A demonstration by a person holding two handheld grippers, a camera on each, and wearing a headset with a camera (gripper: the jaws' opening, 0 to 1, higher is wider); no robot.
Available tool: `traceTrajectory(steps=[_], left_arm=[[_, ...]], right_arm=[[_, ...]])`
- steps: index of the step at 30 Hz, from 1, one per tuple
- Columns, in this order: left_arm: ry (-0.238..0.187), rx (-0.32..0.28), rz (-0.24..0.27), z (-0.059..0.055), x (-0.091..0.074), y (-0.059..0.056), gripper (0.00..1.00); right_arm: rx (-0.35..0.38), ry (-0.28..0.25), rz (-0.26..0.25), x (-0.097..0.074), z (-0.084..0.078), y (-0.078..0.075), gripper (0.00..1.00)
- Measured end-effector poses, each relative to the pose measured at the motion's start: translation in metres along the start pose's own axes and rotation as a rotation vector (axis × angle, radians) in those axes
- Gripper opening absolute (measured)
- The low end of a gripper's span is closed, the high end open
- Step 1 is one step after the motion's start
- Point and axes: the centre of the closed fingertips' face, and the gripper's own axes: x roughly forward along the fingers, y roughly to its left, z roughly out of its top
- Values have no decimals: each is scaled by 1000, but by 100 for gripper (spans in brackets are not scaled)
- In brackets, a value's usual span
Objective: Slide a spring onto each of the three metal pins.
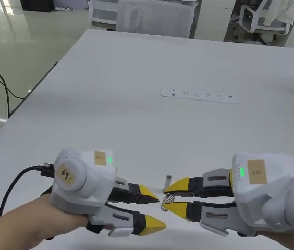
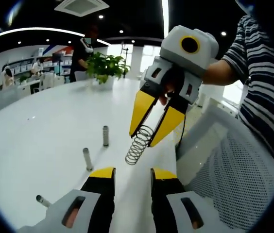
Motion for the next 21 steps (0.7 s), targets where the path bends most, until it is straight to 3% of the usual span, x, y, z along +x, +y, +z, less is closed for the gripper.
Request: traceTrajectory(steps=[7, 13, 21], left_arm=[[-5, -23, 35, -5, -12, 6, 25], [-28, -81, 89, -6, -27, 16, 35], [-39, -131, 171, -17, -51, 29, 45]], right_arm=[[6, 6, -18, -1, -3, -4, 7], [23, 8, -40, -2, -6, -8, 7], [37, 19, -64, -2, -12, -13, 7]])
